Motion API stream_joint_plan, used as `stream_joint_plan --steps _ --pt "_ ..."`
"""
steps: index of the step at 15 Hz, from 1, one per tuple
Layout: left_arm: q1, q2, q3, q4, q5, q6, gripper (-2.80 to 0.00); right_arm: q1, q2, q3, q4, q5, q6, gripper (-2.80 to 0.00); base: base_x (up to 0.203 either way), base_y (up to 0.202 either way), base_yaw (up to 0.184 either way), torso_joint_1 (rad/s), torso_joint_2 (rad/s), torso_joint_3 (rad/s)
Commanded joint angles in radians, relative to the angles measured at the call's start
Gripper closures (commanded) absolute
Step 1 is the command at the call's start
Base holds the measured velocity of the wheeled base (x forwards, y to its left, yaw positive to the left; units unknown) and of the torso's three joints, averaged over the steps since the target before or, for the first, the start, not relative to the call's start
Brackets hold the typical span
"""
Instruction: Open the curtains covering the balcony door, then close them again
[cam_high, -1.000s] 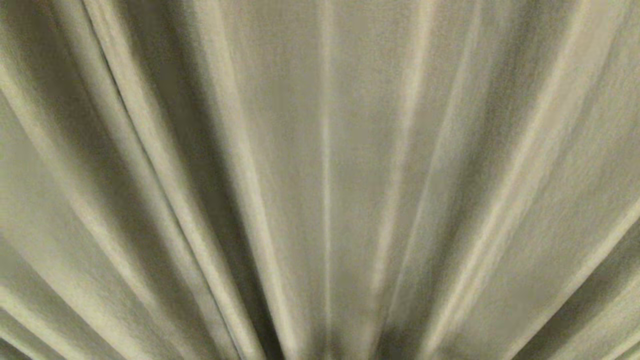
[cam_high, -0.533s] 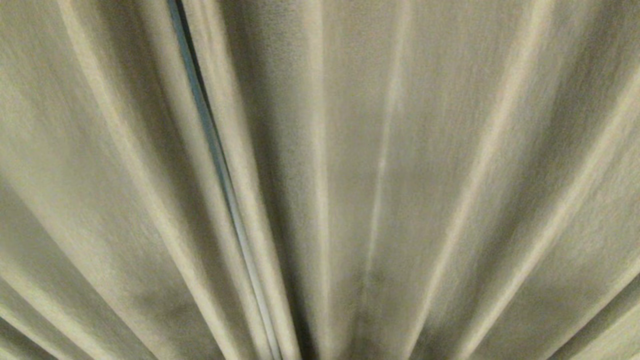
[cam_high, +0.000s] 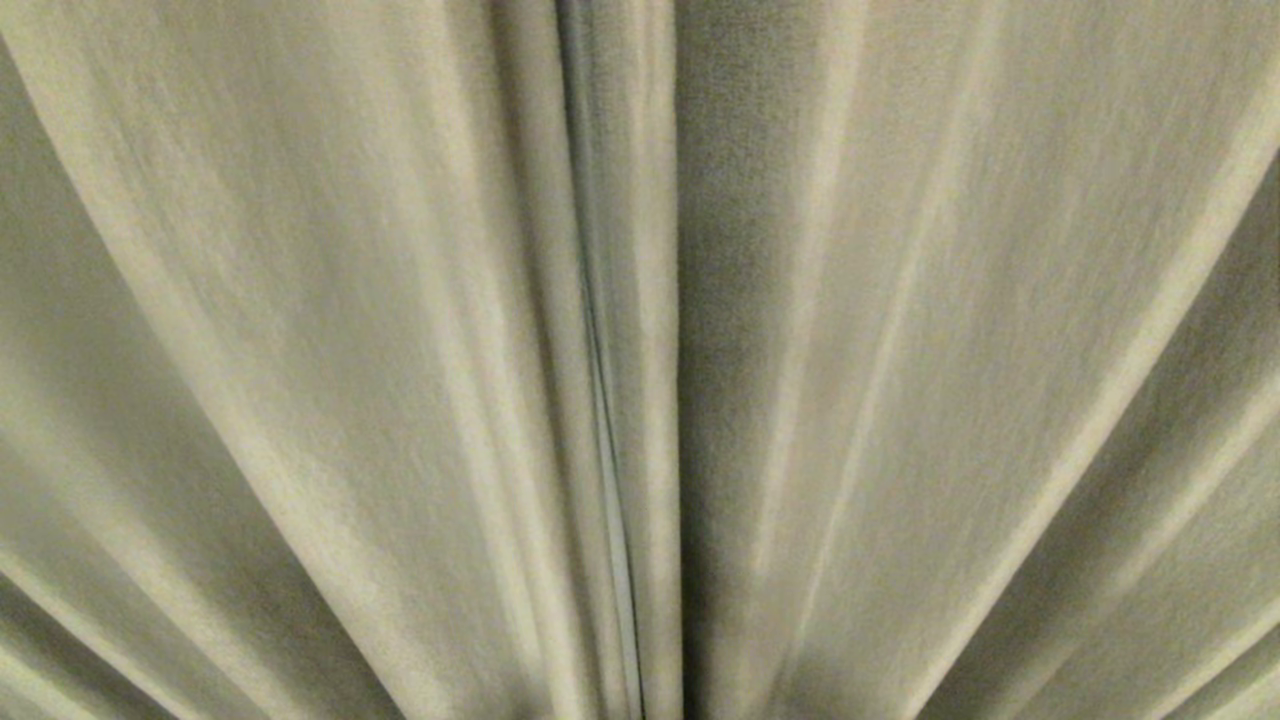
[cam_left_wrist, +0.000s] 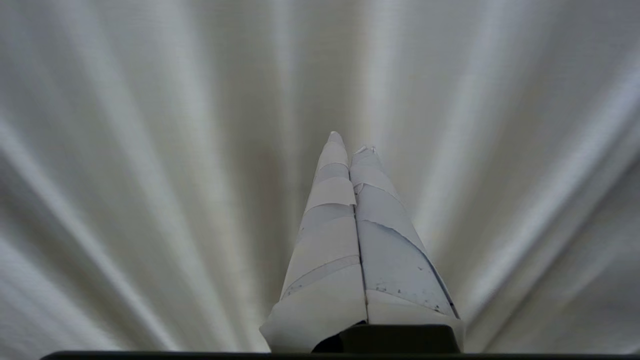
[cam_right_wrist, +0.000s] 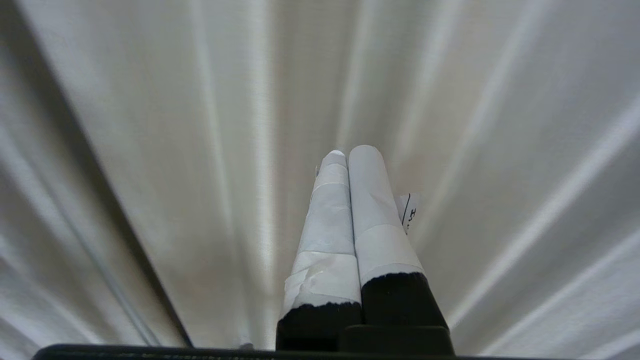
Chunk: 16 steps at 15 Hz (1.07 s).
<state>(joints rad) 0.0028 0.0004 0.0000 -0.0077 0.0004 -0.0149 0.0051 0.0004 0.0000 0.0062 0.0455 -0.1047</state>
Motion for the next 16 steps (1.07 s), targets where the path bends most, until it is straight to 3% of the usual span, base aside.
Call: stream_joint_plan --steps 1,4,16 --pt "0.0 0.0 0.0 0.0 0.001 0.0 0.0 0.001 0.0 0.0 0.0 0.0 -0.001 0.0 0.0 0.193 0.001 0.002 0.0 -0.002" --pt "0.0 0.0 0.0 0.0 0.0 0.0 0.0 0.001 0.0 0.0 0.0 0.0 -0.001 0.0 0.0 0.116 0.0 0.005 0.0 0.003" --pt "0.0 0.0 0.0 0.0 0.0 0.0 0.0 0.0 0.0 0.0 0.0 0.0 -0.001 0.0 0.0 0.0 0.0 0.0 0.0 0.0"
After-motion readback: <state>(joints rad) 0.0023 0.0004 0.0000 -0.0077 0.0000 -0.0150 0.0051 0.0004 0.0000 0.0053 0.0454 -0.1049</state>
